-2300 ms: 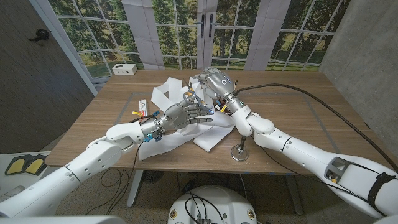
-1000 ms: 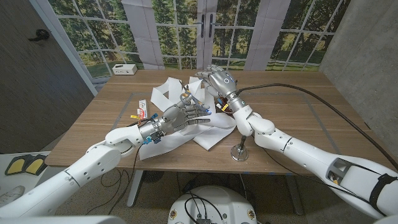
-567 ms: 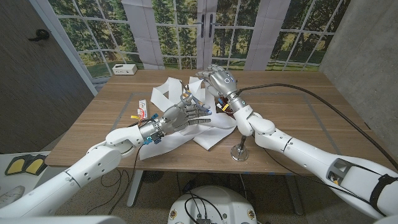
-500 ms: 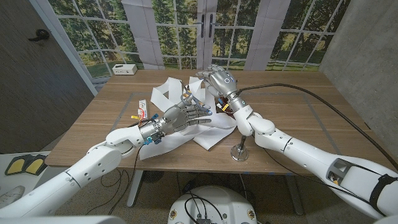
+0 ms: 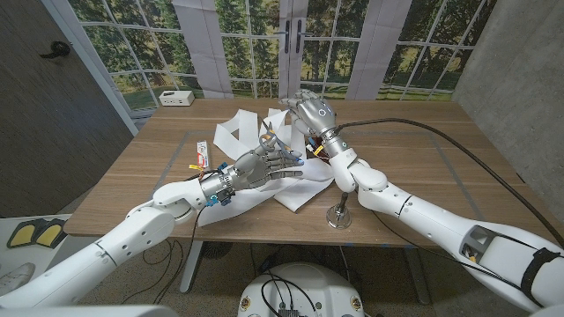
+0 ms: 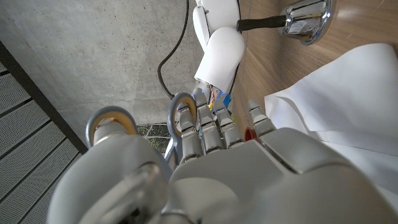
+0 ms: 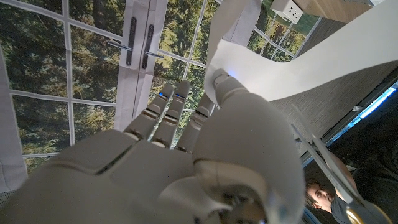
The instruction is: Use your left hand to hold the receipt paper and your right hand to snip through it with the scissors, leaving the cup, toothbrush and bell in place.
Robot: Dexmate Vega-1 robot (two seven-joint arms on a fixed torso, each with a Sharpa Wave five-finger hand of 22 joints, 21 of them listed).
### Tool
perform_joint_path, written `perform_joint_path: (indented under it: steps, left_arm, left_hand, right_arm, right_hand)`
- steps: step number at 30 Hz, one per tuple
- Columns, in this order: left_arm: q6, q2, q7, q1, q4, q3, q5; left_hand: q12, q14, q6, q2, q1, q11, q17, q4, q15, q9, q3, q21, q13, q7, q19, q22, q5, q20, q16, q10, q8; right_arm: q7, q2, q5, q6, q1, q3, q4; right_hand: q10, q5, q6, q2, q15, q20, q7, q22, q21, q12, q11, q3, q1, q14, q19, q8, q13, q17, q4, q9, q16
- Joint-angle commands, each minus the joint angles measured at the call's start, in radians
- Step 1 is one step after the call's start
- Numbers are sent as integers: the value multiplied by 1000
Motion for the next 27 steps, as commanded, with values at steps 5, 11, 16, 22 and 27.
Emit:
perform_joint_path:
  steps: [5,11,16,22,27]
  left_arm:
    - [3,-1,-2,-7,-2,9,7]
    - [3,-3,-5,-10,-2,13,9]
    - [12,2,-3,-15,-7,18,14]
    - [18,2,-7,-21,-3,24,16]
    - [19,-3,-10,-26,2,28,15]
  left_hand:
    - [-5,9,3,9,9,-7,5,-2,-2,4,-11,-7,5,6,10,4,4,2,-6,13,-6]
    - [-5,9,2,11,10,-6,5,-2,-2,4,-12,-7,6,5,11,4,4,2,-6,14,-7]
    - [-5,9,3,12,10,-6,5,-2,-2,4,-12,-8,7,9,12,4,4,2,-7,16,-7]
    - [-6,10,4,12,9,-2,5,-1,-1,4,-15,-8,7,10,12,4,4,2,-7,15,-7]
    - [-6,10,3,13,8,-3,5,-1,1,4,-17,-9,8,8,13,4,4,2,-7,16,-7]
  right_arm:
    - [-2,15,4,-20,5,-5,4]
    - [-3,27,8,-26,18,-10,23]
    - [2,30,8,-29,24,-16,27]
    - [5,28,9,-35,23,-17,12]
    - [2,21,12,-30,16,-14,-7]
  right_hand:
    - [13,9,9,1,-190,6,9,3,3,5,0,2,10,17,6,5,1,5,-5,2,3]
    - [11,11,10,0,-190,5,9,3,2,3,0,1,9,20,6,4,0,5,-5,2,4]
    - [8,12,8,0,-190,3,6,3,1,2,1,0,9,21,3,3,-1,6,-4,2,4]
    - [4,14,5,2,-190,-1,4,3,0,1,1,-1,8,21,0,2,1,7,-2,3,4]
    - [3,14,5,1,-190,1,5,3,0,1,1,-2,8,19,1,1,2,7,-2,3,3]
